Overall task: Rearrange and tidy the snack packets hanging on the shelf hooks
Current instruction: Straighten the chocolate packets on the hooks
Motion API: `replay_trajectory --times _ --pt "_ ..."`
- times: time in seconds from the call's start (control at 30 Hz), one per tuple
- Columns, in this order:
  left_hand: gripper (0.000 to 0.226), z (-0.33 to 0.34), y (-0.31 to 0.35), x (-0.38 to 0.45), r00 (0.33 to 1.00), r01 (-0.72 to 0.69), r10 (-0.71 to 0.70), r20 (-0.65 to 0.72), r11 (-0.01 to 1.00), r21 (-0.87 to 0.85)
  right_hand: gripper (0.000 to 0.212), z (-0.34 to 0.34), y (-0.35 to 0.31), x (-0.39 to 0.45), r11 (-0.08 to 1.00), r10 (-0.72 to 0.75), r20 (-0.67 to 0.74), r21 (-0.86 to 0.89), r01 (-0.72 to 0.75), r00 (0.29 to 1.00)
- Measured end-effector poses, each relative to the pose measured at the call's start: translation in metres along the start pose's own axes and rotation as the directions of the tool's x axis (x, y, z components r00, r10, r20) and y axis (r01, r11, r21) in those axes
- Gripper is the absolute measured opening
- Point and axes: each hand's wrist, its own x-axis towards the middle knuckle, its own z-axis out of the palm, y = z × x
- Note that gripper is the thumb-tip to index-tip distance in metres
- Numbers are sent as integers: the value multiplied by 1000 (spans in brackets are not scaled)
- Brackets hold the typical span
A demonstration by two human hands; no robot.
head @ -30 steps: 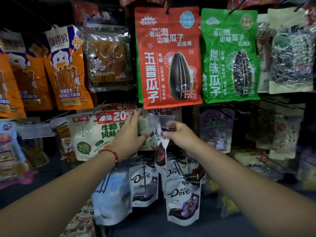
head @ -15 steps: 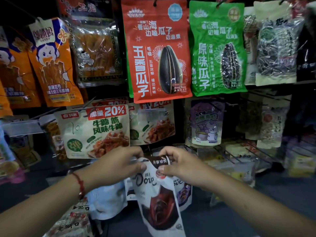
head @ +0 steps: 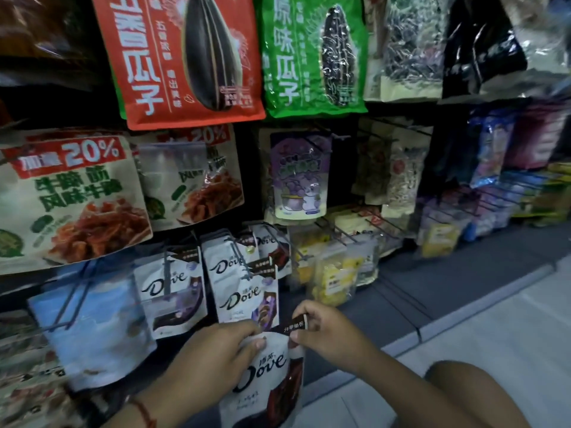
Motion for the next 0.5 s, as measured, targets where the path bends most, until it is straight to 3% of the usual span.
replay_trajectory --times 0.1,0.37,0.5 --pt "30 20 5 21 998 -57 58 -13 996 67 10 -9 23 -7 998 32 -80 -56 -37 996" --pt "30 56 14 62 993 -121 121 -18 993 -4 16 -29 58 -15 959 114 -280 -221 -180 953" --pt "28 57 14 73 998 -53 52 -20 996 -71 12 -47 50 4 934 168 -206 -279 -223 964"
